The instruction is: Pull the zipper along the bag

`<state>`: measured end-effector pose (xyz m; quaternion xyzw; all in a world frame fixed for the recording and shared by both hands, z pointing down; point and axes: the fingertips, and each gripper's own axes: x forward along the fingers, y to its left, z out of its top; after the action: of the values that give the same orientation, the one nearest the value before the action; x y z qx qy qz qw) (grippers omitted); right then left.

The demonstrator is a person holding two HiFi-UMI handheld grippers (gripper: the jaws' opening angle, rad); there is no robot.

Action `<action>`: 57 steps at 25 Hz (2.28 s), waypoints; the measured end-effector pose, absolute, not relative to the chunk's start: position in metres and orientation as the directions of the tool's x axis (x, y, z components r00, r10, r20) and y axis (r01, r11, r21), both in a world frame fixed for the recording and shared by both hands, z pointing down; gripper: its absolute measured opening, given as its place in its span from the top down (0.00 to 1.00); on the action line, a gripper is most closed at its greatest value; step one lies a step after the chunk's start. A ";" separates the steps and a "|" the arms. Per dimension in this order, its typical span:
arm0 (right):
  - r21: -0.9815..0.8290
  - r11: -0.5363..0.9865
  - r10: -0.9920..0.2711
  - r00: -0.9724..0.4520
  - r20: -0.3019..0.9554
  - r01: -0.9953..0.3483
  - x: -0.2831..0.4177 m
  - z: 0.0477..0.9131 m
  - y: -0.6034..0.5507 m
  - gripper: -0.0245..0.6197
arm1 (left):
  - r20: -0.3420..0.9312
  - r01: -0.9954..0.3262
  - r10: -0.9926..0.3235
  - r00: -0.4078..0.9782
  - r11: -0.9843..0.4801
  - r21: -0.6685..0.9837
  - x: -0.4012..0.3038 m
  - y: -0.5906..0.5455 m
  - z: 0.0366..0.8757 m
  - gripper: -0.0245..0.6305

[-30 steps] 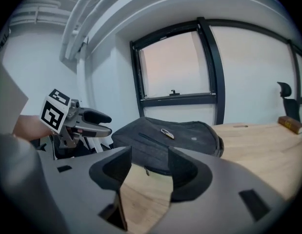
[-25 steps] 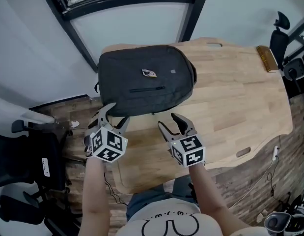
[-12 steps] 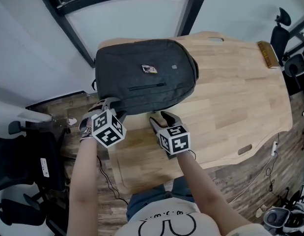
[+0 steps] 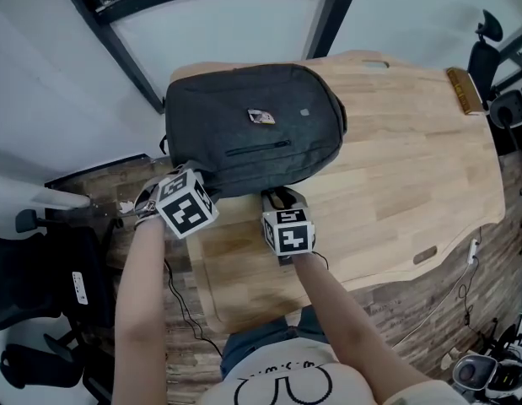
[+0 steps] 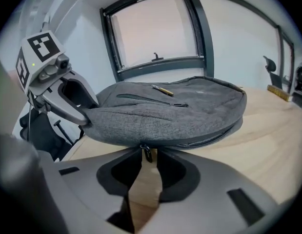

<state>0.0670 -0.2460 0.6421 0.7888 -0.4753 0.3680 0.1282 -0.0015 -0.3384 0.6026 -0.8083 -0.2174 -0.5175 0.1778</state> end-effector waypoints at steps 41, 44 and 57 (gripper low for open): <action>0.031 -0.322 -0.554 0.215 0.804 -0.946 0.232 0.635 -0.153 0.87 | 0.888 0.415 0.064 0.456 -0.898 -0.149 0.002 -0.339 0.608 0.75; 0.031 -0.230 -0.568 0.160 0.807 -0.973 0.225 0.634 -0.148 0.87 | 0.892 0.408 0.005 0.451 -0.890 -0.201 0.004 -0.341 0.609 0.75; -0.339 -0.187 -0.613 -0.160 0.774 -0.922 0.128 0.636 -0.114 0.87 | 0.860 0.276 -0.149 0.488 -0.909 -0.314 -0.001 -0.286 0.575 0.70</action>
<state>0.1282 -0.1139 0.6362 0.6249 -0.6141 0.4504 0.1717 -0.0011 -0.2862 0.5749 -0.8366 -0.0378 -0.5045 0.2103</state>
